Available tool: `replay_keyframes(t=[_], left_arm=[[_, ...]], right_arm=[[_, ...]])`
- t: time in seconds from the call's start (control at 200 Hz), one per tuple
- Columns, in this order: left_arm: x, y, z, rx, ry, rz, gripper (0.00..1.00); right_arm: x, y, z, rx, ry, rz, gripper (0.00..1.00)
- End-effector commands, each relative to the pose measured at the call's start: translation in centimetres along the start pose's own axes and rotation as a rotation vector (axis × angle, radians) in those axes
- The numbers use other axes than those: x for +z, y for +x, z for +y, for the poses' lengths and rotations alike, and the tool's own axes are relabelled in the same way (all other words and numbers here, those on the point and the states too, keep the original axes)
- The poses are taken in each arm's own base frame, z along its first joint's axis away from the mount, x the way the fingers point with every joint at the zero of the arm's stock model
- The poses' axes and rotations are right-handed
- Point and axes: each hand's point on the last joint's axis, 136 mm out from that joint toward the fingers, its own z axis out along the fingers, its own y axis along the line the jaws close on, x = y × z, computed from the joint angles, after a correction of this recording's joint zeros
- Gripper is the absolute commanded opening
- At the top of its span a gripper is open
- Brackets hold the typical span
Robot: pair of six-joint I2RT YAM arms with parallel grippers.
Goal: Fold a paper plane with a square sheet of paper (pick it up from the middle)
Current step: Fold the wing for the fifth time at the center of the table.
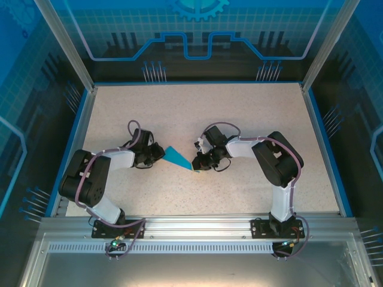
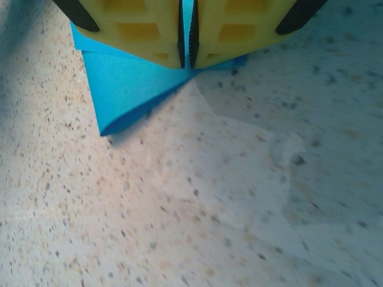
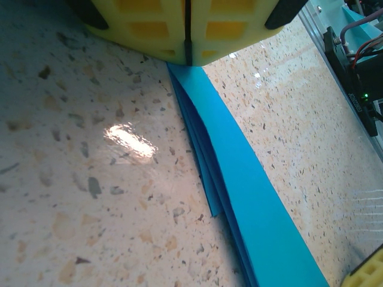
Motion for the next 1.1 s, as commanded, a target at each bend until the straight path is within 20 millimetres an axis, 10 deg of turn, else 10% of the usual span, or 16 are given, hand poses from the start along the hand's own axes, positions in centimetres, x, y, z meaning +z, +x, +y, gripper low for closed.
replay_keyframes(t=[0.0, 0.335, 0.565, 0.83, 1.095], left_arm=[[-0.7, -0.9, 3.3, -0.011, -0.118, -0.048, 0.17], [-5.0, -2.5, -0.3, 0.044, -0.019, -0.117, 0.23], [-7.2, 0.4, -4.6, 0.137, 0.086, -0.08, 0.27], [-5.4, 5.6, -7.9, 0.217, 0.179, 0.039, 0.26], [-2.4, 5.3, -7.2, 0.21, 0.136, 0.049, 0.17]], right_arm=[[1.7, 4.4, -6.9, 0.115, 0.236, 0.117, 0.08], [1.7, 3.7, -5.9, 0.091, 0.216, 0.094, 0.09], [1.7, 3.6, -5.4, 0.074, 0.208, 0.088, 0.1], [1.5, 3.5, -5.3, 0.074, 0.213, 0.079, 0.11], [1.4, 3.5, -5.1, 0.069, 0.206, 0.074, 0.11]])
